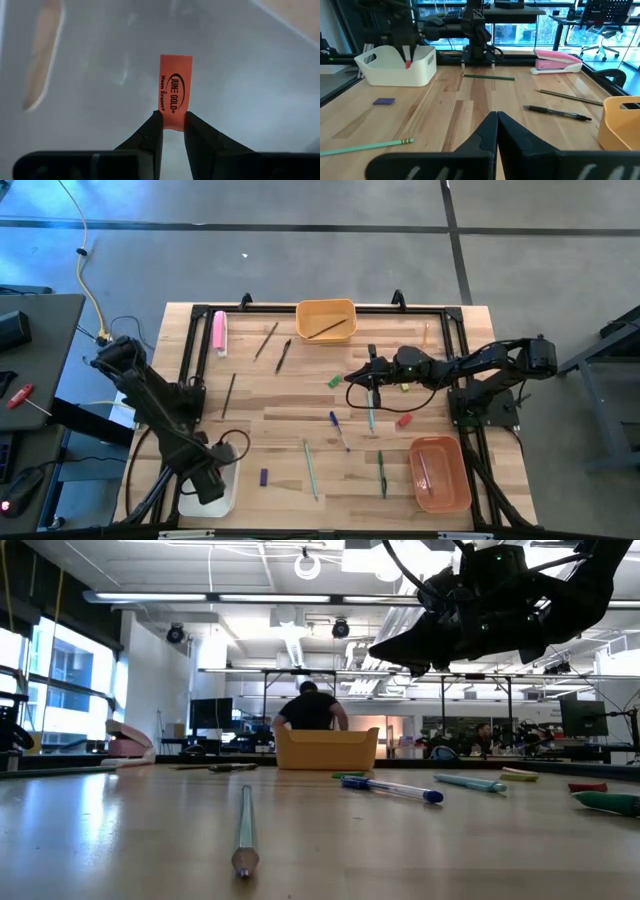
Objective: Sort crayons/erasers/pens/pencils in bins
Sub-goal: Put the orange eraser into the white bin, then put the yellow pencil into the yellow bin
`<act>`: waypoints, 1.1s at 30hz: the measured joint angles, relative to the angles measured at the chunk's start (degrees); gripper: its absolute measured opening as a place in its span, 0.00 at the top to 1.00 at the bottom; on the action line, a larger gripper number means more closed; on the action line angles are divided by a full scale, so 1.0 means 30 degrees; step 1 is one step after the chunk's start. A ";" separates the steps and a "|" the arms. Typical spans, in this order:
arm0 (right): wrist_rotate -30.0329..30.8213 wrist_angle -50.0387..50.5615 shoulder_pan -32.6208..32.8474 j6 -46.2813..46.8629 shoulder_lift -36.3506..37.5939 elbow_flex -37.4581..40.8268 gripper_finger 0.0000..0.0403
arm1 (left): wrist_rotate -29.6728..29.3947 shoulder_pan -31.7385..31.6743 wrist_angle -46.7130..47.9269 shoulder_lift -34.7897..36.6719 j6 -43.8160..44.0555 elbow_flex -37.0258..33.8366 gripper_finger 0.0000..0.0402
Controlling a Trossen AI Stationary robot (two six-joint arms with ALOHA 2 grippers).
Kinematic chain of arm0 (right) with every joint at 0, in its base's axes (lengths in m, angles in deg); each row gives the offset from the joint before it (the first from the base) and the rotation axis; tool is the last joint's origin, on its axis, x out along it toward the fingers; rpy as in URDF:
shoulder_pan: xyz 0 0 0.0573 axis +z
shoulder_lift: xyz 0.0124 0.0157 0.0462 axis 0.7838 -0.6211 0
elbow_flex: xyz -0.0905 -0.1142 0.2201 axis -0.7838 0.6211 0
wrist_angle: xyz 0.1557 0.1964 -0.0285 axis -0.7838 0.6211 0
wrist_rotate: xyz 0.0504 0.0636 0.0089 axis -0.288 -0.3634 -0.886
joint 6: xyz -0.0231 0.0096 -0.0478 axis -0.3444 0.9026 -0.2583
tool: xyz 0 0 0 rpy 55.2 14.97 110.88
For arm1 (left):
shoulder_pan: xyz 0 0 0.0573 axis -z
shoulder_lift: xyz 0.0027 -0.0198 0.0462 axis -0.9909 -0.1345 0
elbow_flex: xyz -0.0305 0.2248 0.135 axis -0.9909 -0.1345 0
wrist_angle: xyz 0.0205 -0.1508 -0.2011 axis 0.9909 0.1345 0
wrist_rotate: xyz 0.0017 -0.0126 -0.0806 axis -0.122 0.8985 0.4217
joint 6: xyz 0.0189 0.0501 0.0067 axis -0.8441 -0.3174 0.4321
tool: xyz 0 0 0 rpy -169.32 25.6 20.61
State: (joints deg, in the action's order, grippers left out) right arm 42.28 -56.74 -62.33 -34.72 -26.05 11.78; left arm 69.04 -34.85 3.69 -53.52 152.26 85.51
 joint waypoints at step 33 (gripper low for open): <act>0.0255 0.0081 0.0000 0.0059 0.0007 0.0000 1.00 | 0.2109 0.0108 0.0864 -0.0003 -0.2369 0.1343 0.69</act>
State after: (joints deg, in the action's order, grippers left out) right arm 43.04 -56.50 -62.33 -34.55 -26.02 11.78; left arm 75.37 -34.52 6.28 -53.53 145.16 89.54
